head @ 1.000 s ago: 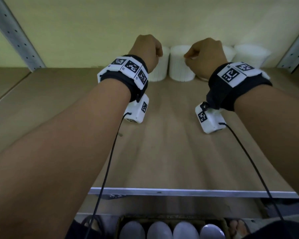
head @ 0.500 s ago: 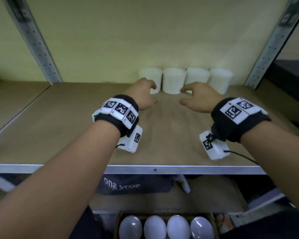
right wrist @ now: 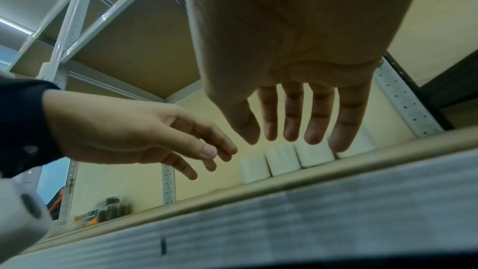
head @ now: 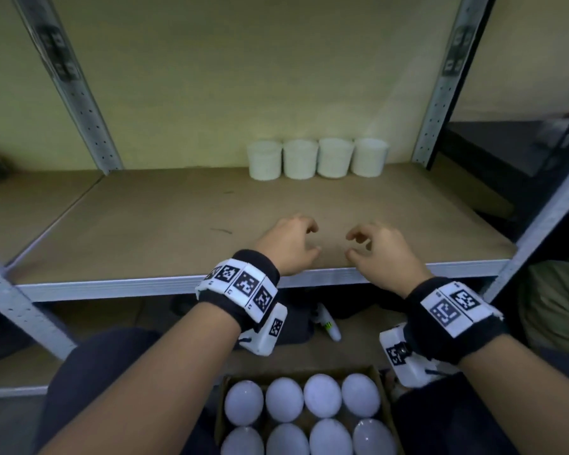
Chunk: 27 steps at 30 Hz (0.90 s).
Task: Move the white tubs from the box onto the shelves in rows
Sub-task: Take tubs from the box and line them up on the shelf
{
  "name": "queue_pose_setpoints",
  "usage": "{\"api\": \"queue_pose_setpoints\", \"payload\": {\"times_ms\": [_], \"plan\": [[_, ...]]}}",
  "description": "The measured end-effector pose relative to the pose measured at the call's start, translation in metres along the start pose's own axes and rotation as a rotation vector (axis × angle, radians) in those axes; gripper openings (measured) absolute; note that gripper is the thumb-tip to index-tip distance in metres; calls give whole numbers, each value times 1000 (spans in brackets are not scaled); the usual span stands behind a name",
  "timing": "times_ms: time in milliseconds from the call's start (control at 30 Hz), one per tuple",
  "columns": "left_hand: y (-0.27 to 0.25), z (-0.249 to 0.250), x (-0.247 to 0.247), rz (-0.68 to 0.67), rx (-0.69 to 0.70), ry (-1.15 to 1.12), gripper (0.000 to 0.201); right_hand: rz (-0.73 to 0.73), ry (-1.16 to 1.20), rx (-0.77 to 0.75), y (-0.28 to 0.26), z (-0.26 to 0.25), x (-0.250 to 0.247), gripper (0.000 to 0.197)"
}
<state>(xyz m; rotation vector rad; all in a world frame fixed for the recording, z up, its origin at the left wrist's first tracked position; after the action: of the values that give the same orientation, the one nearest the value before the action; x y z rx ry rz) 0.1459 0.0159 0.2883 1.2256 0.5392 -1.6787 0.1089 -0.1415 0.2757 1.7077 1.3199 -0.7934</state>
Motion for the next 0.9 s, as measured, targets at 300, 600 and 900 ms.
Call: {"api": "queue_pose_setpoints", "payload": {"times_ms": [300, 600, 900], "plan": [[-34, 20, 66, -171, 25, -46, 31, -198, -7, 168, -63, 60, 46, 27], [-53, -17, 181, -514, -160, -16, 32, -530, -120, 306, -88, 117, 122, 34], [-74, -38, 274, -708, -209, 7, 38, -670, -221, 346, -117, 152, 187, 40]]}}
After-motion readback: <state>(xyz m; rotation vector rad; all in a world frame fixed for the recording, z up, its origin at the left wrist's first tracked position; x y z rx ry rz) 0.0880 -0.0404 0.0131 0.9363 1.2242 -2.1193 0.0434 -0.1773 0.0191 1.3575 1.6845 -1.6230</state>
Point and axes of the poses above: each hand's wrist, its own y-axis towards the middle knuckle, its own x-axis out of the palm, z = x × y, the point moved 5 cm from there along y, towards the middle knuckle, and after that the axes turned 5 degrees about z, right-handed, at the moved point
